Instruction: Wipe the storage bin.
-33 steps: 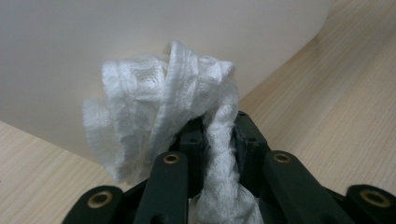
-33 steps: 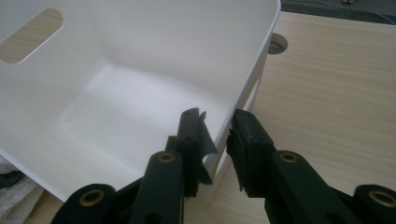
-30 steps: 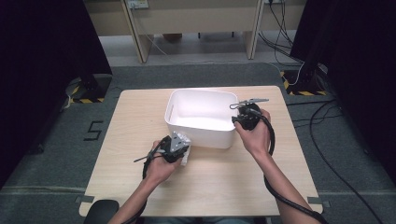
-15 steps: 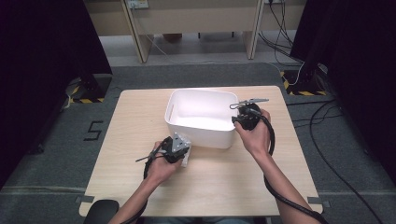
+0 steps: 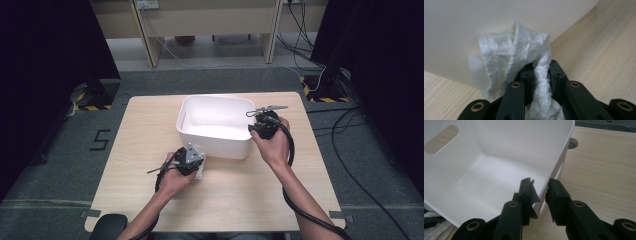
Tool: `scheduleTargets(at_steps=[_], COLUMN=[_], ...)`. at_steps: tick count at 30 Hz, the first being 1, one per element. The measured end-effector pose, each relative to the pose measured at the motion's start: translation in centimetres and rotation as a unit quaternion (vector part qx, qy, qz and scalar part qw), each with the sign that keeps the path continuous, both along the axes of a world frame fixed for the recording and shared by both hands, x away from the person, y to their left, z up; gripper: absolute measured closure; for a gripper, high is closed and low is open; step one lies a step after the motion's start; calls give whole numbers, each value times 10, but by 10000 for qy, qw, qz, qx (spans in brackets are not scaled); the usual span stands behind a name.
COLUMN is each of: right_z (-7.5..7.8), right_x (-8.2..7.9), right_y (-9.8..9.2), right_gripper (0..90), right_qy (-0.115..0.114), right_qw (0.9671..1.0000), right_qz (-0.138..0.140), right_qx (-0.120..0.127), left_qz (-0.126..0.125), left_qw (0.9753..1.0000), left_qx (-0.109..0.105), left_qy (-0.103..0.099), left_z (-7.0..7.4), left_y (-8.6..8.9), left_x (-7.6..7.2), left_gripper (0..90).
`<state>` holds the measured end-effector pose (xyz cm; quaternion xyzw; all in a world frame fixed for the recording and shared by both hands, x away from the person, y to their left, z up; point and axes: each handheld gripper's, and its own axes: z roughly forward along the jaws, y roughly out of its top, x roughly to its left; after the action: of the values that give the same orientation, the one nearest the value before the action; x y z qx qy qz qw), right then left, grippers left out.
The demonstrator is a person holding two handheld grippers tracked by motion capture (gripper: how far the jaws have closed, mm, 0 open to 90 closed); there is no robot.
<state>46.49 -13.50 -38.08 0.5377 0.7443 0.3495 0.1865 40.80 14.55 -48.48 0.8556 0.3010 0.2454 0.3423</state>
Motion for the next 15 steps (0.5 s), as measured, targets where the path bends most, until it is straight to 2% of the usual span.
scheduleTargets(at_steps=[15], right_z=[0], right_x=[0], right_y=[0], right_gripper=[740], right_qy=[-6], right_qw=[10000], right_qz=[1], right_qx=[-6], left_qz=[-46], left_qw=[10000], left_qx=[-50], left_qy=[14], left_z=[1], left_y=[-8], left_x=[-1], left_gripper=[769])
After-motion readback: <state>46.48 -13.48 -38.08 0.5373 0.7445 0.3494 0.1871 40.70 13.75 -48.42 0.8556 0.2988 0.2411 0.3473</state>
